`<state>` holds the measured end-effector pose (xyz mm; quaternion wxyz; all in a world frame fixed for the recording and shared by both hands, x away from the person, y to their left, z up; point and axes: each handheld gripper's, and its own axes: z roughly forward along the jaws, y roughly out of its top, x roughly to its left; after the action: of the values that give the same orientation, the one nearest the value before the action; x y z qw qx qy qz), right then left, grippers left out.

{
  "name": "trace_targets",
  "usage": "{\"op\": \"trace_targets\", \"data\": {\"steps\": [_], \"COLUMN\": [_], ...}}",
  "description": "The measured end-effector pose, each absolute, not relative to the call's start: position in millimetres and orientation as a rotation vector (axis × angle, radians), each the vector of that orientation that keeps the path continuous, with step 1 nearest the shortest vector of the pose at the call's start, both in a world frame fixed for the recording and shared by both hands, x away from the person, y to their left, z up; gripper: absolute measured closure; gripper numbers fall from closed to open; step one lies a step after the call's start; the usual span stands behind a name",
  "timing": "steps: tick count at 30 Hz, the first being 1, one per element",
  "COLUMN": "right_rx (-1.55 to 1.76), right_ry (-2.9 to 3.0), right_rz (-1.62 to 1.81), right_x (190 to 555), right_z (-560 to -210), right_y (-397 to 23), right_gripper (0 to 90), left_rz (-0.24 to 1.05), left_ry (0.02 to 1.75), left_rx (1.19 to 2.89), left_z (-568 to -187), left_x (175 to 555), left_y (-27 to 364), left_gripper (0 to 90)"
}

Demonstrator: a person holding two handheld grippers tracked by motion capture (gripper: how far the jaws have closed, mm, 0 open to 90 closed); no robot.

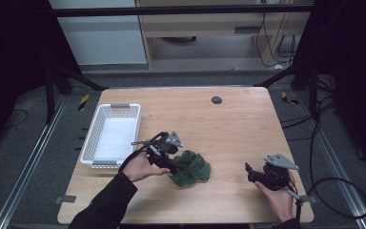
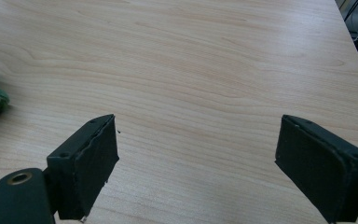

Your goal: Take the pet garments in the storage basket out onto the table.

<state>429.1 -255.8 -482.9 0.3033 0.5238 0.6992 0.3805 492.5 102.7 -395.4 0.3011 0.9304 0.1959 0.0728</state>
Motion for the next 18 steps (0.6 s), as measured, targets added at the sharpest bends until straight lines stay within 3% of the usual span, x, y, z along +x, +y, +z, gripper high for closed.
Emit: {"op": "trace_targets", "data": {"steps": [18], "right_rx": [1.399], "right_ry": [1.85], "right_rz": [1.015], "right_x": [429.3], "right_z": [-482.7], "right_y": [-256.1], "right_gripper": [12.5], "left_rz": [0.354], "left_ry": [0.719], "left_rx": [2.111], "left_z": [-380.8], "left_x": [482.6], "left_y": [144.6], "left_gripper": [31.9]}}
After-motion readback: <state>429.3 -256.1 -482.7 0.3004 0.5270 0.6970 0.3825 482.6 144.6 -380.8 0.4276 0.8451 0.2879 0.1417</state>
